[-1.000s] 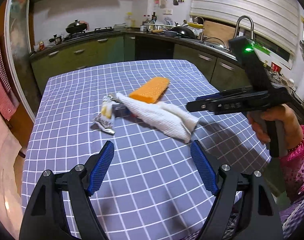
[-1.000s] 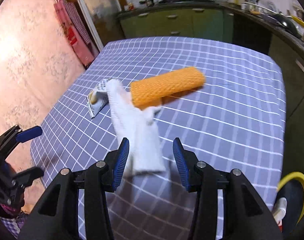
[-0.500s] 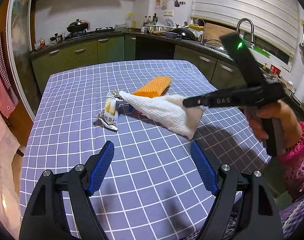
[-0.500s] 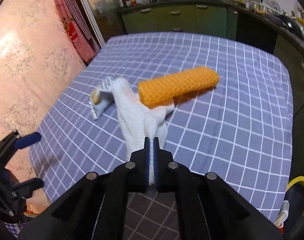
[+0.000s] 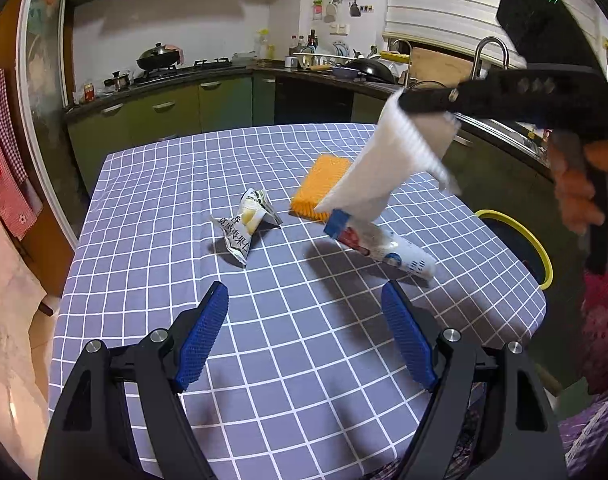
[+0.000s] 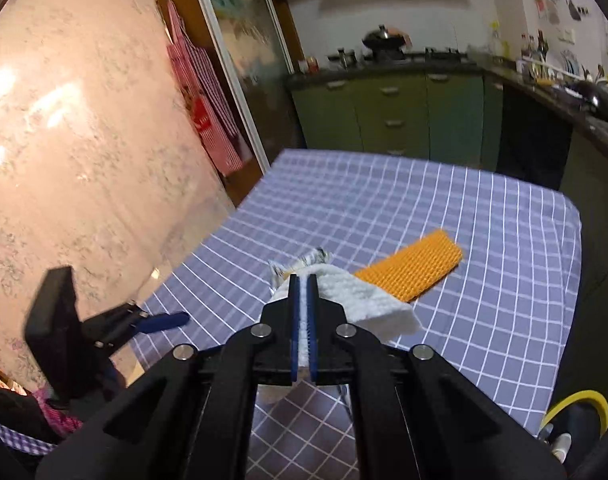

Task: Collect trash
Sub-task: 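Lift the white towel over the bin and open the right tool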

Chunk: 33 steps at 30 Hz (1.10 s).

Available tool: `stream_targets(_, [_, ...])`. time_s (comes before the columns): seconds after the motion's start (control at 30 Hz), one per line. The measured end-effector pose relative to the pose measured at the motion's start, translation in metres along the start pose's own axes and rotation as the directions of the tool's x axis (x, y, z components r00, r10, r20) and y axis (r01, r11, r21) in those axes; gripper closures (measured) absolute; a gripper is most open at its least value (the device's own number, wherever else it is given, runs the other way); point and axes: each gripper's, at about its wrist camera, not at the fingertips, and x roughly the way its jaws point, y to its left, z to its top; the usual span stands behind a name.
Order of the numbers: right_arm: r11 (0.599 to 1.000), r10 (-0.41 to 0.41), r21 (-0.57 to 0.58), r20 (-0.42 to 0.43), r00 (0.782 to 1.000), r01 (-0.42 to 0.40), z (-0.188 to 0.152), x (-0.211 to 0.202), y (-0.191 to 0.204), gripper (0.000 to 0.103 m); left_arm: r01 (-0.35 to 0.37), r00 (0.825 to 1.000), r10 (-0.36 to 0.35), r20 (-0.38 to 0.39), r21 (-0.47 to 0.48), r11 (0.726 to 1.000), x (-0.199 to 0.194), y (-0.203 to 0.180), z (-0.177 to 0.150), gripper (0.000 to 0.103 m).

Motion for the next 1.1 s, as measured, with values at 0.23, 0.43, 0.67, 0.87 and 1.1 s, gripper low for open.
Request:
stream_targets(0.23, [1.000,0.012,-0.002,0.090,0.996,-0.012,0.016,-0.037,0.004,0.100,0.004,1.000,-0.004,0.002,0.019,1.000,-0.001,-0.008,0.002,0.025])
stream_targets(0.43, [0.999,-0.032,-0.021,0.137,0.990,0.035,0.022,-0.065,0.006,0.100,0.011,1.000,-0.011,0.006,0.058,0.998,-0.002,-0.017,0.008,0.024])
stream_targets(0.67, [0.987,-0.158,0.037,0.142,0.977,0.154,0.000,-0.101,-0.025,0.100,0.044,0.999,-0.044,0.004,0.099,0.994,0.002,-0.032,0.016,0.023])
stream_targets(0.87, [0.937,-0.331,0.159,0.109,0.937,0.312,-0.040,-0.143,-0.075,0.100,0.083,0.996,-0.081,-0.020,0.129,0.988,0.013,-0.047,0.019,0.023])
stream_targets(1.1, [0.842,-0.480,0.286,0.009,0.877,0.457,-0.094,-0.167,-0.134,0.100,0.118,0.993,-0.112,-0.047,0.159,0.980,0.024,-0.066,0.026,0.023])
